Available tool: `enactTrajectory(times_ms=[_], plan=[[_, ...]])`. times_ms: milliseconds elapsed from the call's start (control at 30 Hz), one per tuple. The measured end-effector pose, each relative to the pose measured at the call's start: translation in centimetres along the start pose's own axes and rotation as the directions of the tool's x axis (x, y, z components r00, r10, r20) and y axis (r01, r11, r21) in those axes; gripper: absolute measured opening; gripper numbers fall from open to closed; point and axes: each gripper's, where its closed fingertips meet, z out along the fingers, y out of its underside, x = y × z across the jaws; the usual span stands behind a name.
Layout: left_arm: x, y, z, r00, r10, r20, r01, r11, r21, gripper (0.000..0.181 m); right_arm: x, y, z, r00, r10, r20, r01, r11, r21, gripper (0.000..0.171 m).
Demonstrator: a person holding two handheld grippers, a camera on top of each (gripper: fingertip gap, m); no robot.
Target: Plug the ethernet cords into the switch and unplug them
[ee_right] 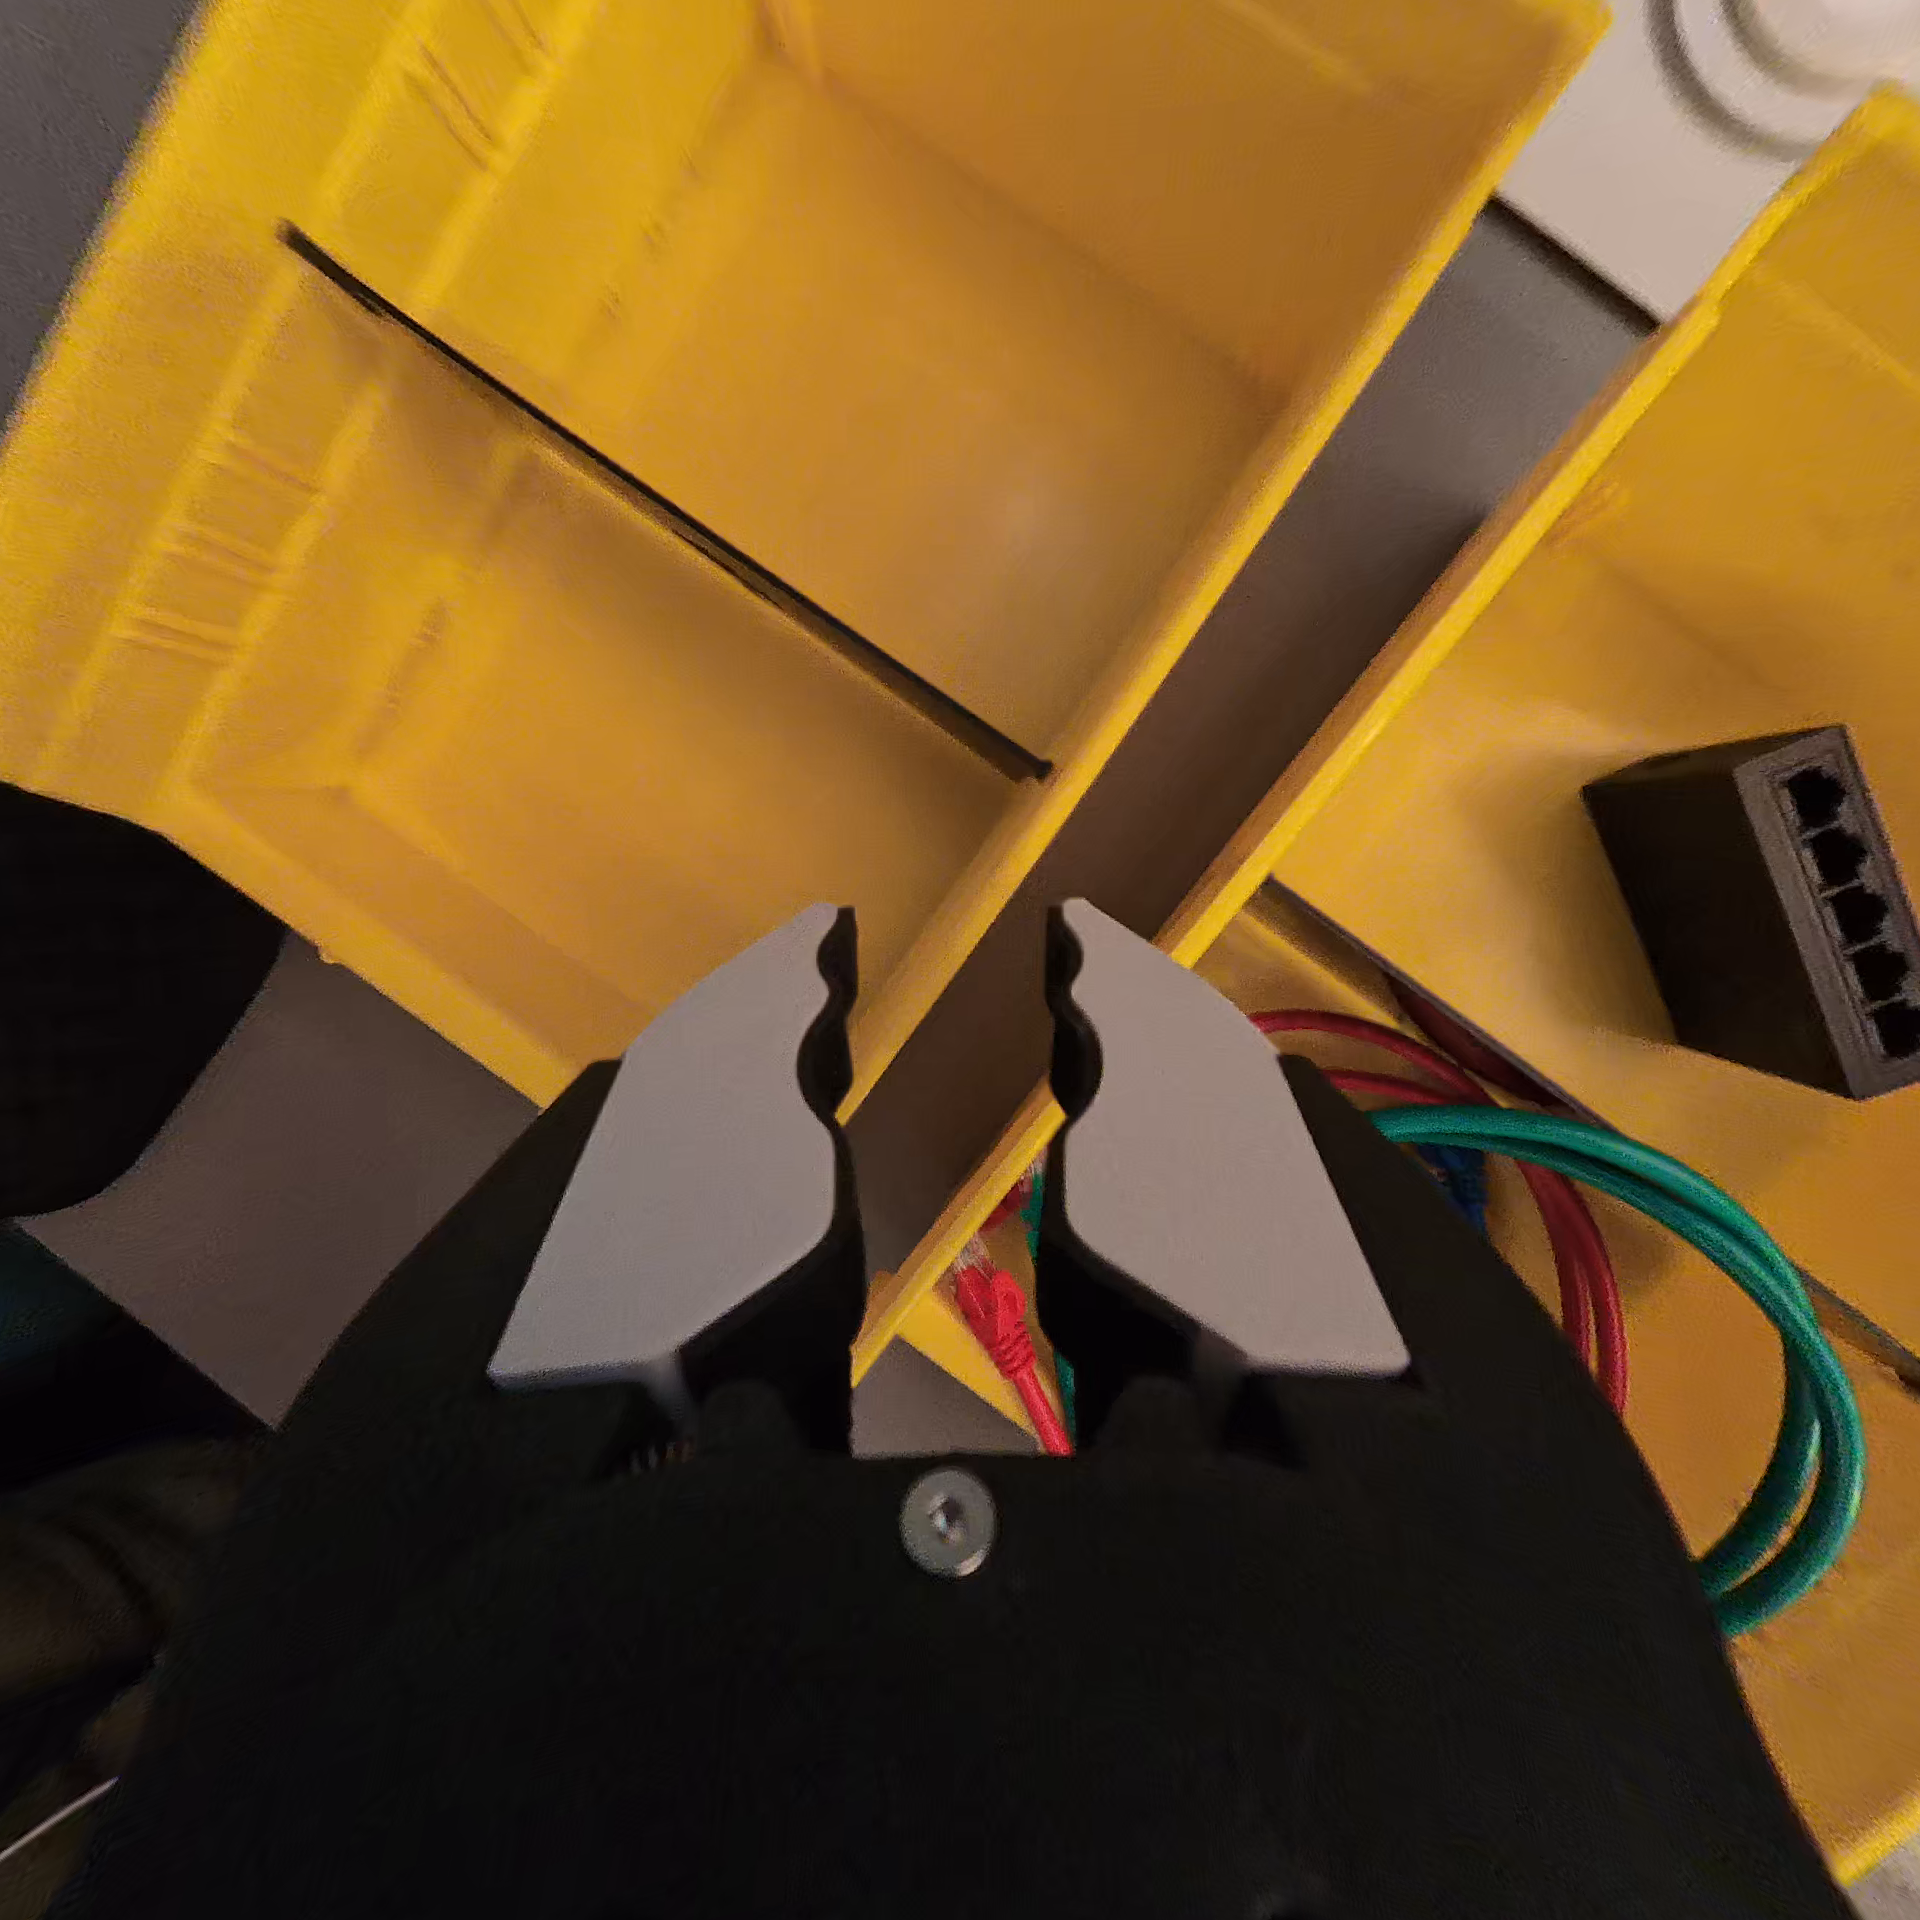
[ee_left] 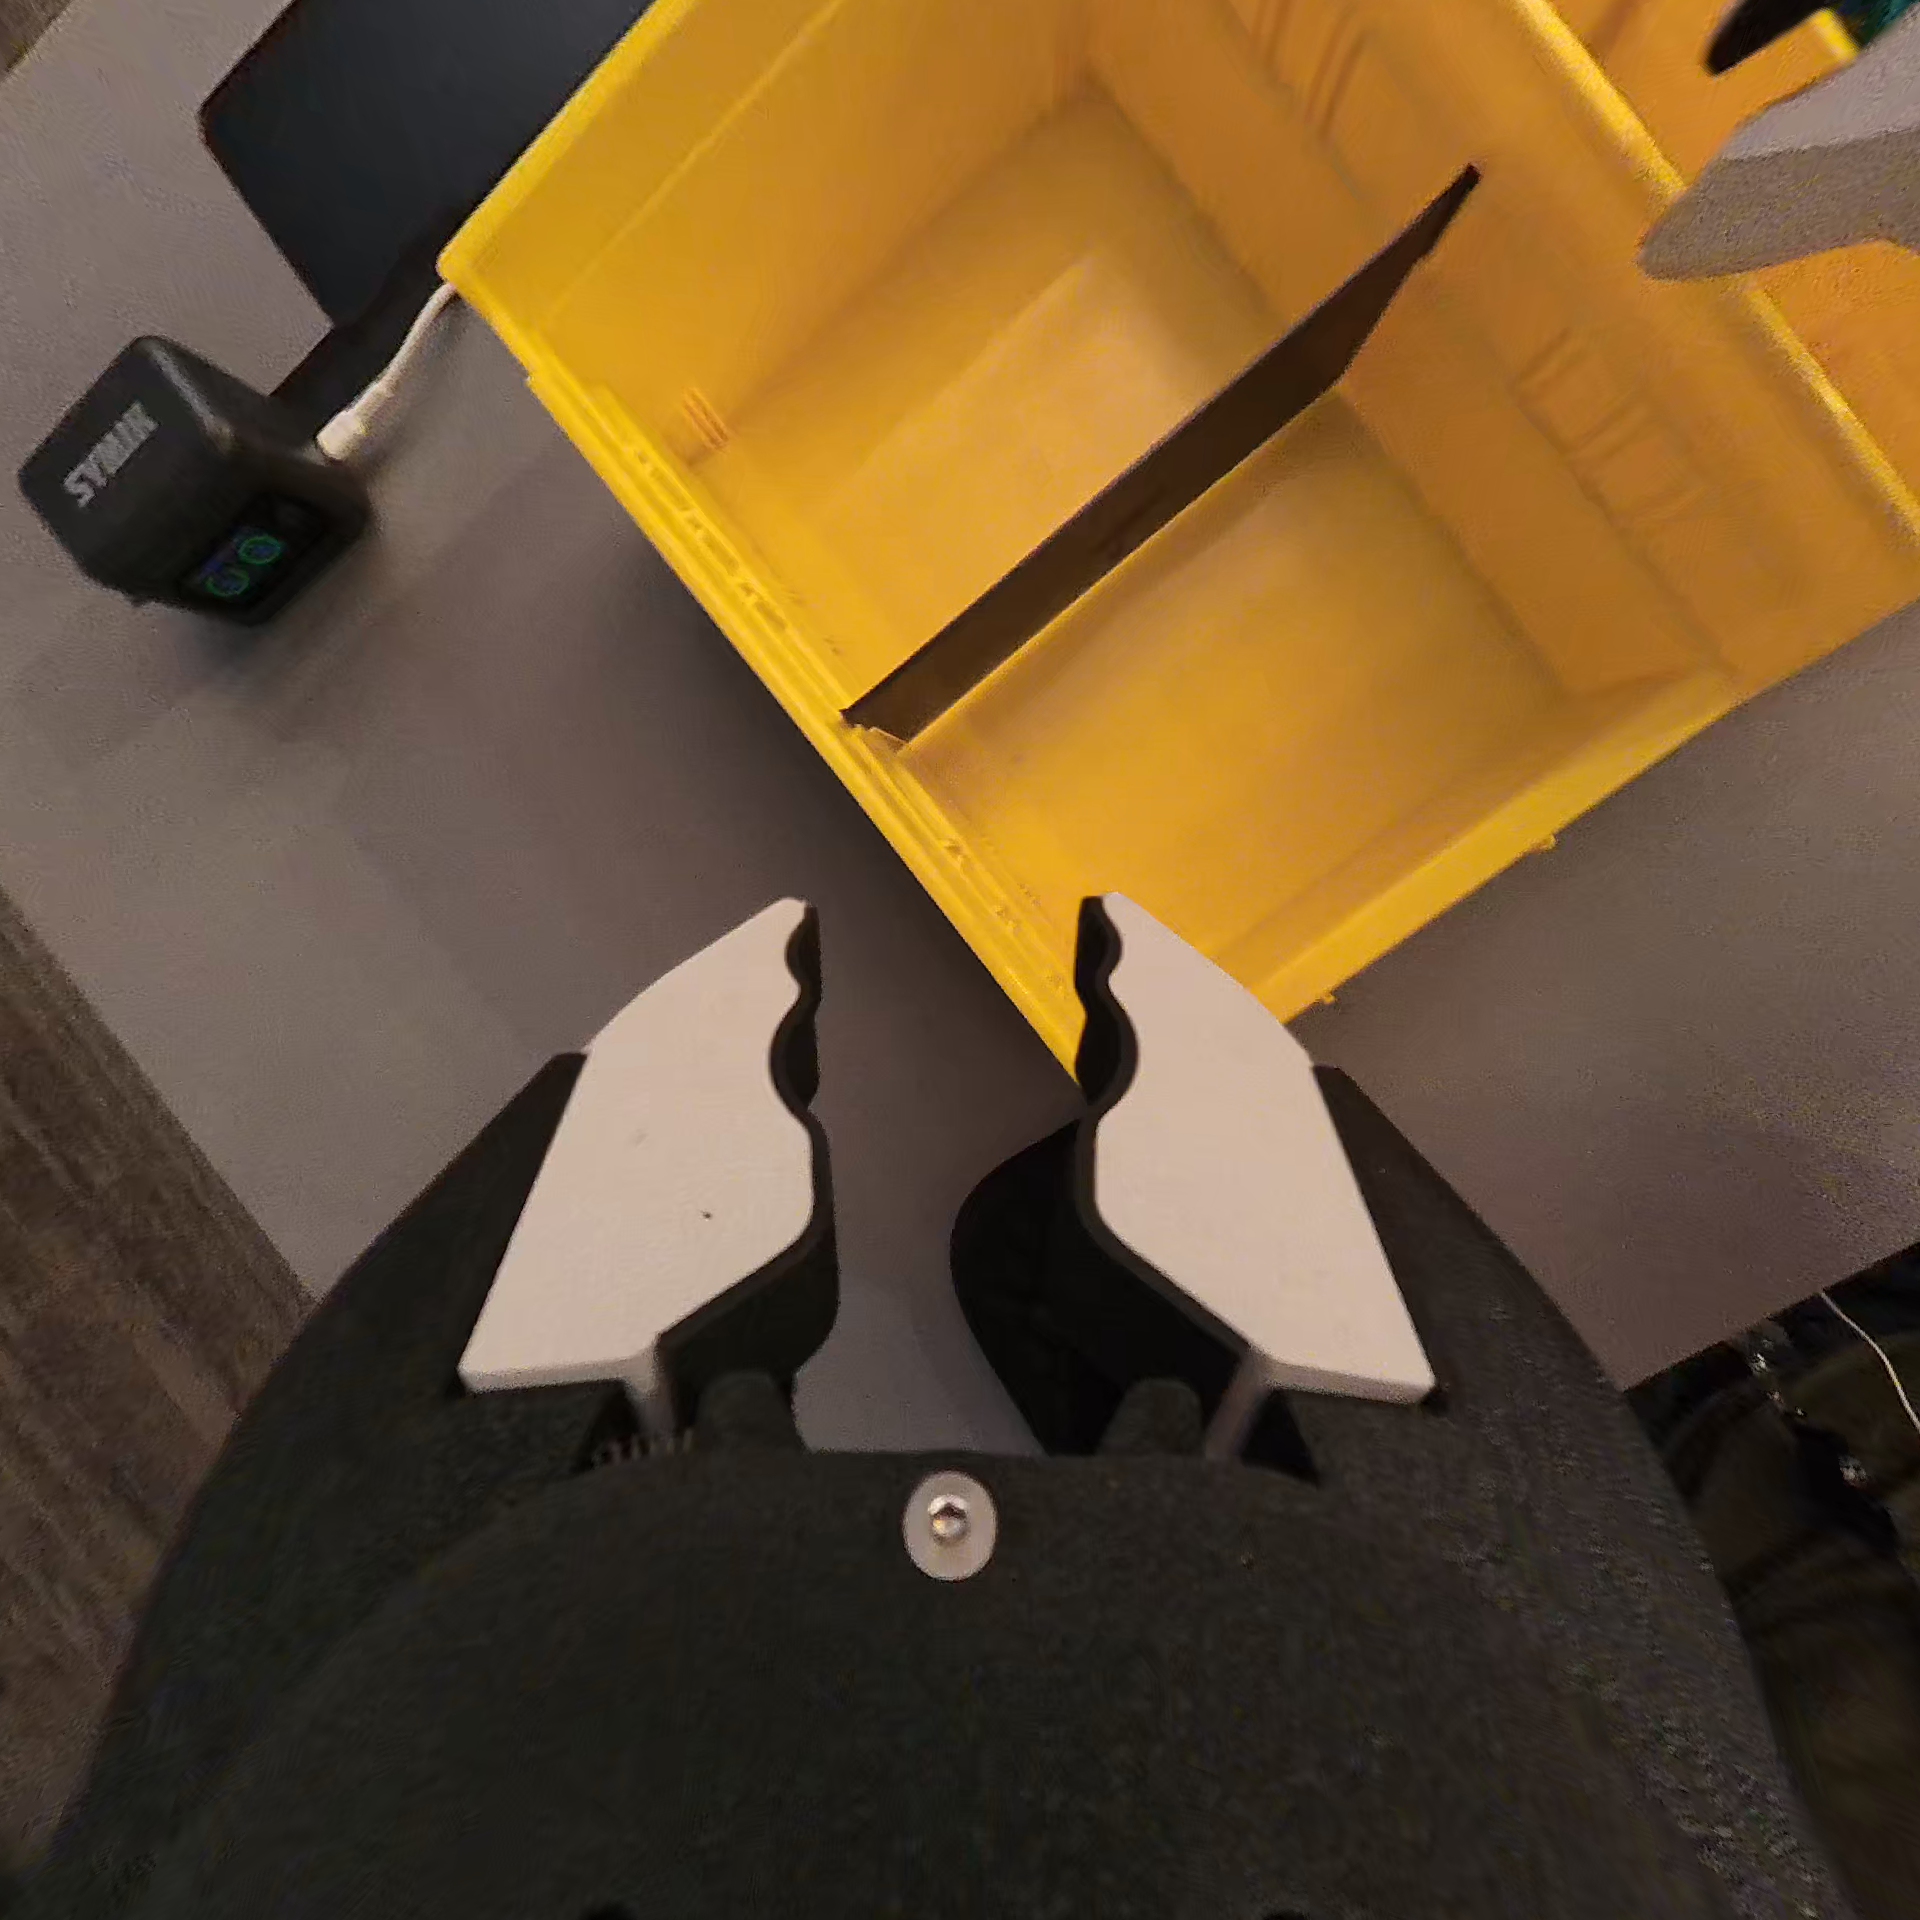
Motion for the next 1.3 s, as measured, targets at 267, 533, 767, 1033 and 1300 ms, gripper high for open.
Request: enactTrajectory(times_ms=[267,533,767,1033,1300], plan=[[0.4,-0.4,-1.1,0.998,0.021,-0.064,-0.016,0.998,0.068,0.046,-0.8,0.9,2.9,0.989,0.147,-0.03,-0.15,0.971,-0.187,0.035],[1.7,-0.9,-2.1,0.993,0.09,-0.082,-0.079,0.99,0.121,0.045,-0.5,0.0,5.0,0.958,0.244,-0.15,-0.265,0.953,-0.143,0.025],[1.3,-0.7,-2.2,0.993,0.086,-0.081,-0.075,0.989,0.126,0.044,-0.4,1.5,7.0,0.952,0.233,-0.201,-0.276,0.935,-0.223,0.012],[0.4,-1.6,-3.1,0.998,0.046,-0.05,-0.036,0.981,0.192,0.042,-0.8,-0.5,5.5,0.942,0.319,-0.103,-0.334,0.914,-0.229,0.007],[-2.3,-4.6,-11.6,0.987,-0.159,0.028,0.109,0.786,0.608,0.042,-1.7,-3.5,-1.5,0.972,0.235,-0.026,-0.231,0.921,-0.314,0.007]])
